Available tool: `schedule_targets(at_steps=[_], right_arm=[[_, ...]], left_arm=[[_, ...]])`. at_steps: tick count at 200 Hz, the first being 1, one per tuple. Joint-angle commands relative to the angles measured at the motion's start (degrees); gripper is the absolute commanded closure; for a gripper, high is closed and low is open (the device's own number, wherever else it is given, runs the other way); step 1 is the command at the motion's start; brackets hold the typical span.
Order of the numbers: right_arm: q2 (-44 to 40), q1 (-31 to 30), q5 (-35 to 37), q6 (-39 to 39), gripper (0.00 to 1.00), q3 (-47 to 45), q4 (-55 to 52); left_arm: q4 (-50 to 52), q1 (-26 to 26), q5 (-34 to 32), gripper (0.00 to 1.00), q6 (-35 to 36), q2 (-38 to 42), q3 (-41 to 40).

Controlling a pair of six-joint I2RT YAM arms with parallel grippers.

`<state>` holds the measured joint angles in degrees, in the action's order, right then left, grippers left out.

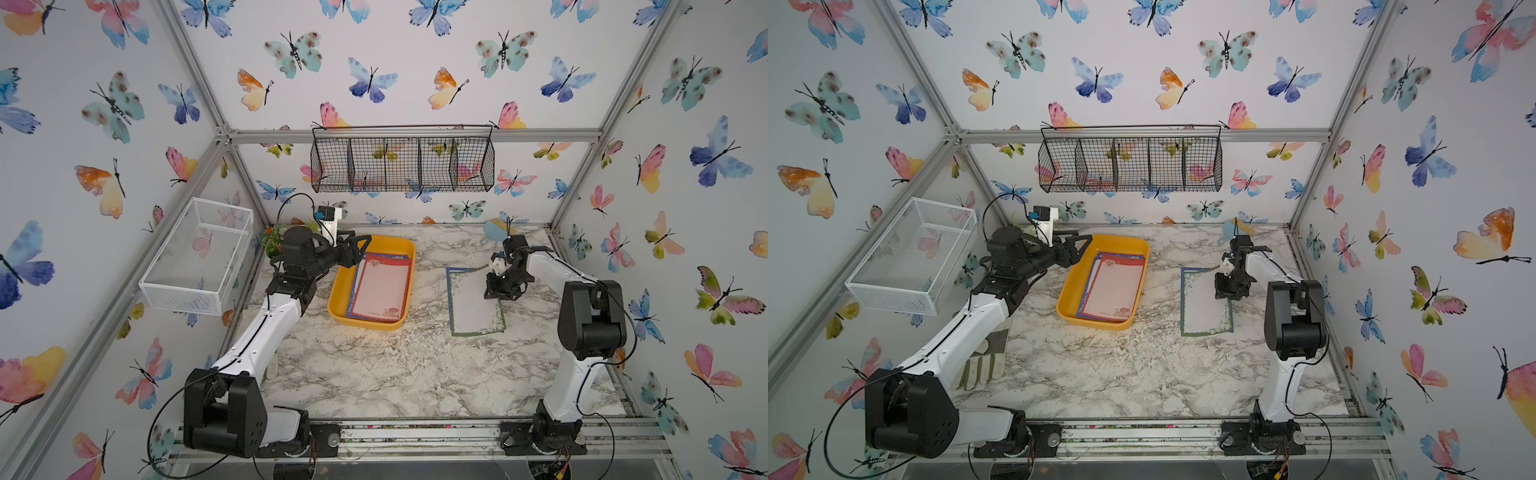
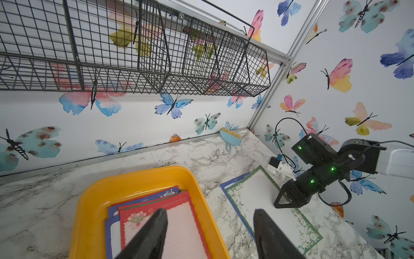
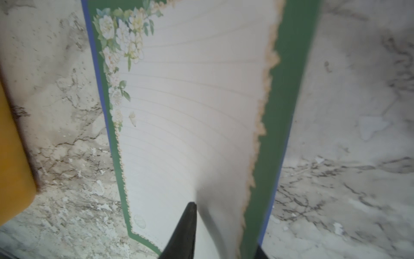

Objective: Take out the stationery paper from the storage box
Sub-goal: Place the stationery paper at the center of the board.

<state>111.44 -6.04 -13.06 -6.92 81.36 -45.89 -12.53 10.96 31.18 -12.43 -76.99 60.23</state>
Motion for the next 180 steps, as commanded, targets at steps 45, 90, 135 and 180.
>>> schedule_targets(at_steps=[45, 90, 135, 180], right_arm=[[1.28, 0.15, 11.39, -0.83, 0.58, 2.12, -2.14], [0.62, 0.18, 13.83, -1.13, 0.56, 2.49, -2.45], [-1.56, 0.11, 14.73, -1.89, 0.55, 2.42, -2.22], [-6.60, -0.51, 12.19, -3.54, 0.56, 1.48, 1.31]], left_arm=[[1.03, -0.13, -1.55, 0.36, 0.47, -0.91, 2.00], [1.76, -0.15, -2.09, 0.36, 0.64, -1.05, 2.24], [3.83, -0.14, -2.91, 0.37, 1.41, -1.79, 3.21], [8.78, -0.15, -5.62, 0.38, 3.31, -4.49, 5.71]])
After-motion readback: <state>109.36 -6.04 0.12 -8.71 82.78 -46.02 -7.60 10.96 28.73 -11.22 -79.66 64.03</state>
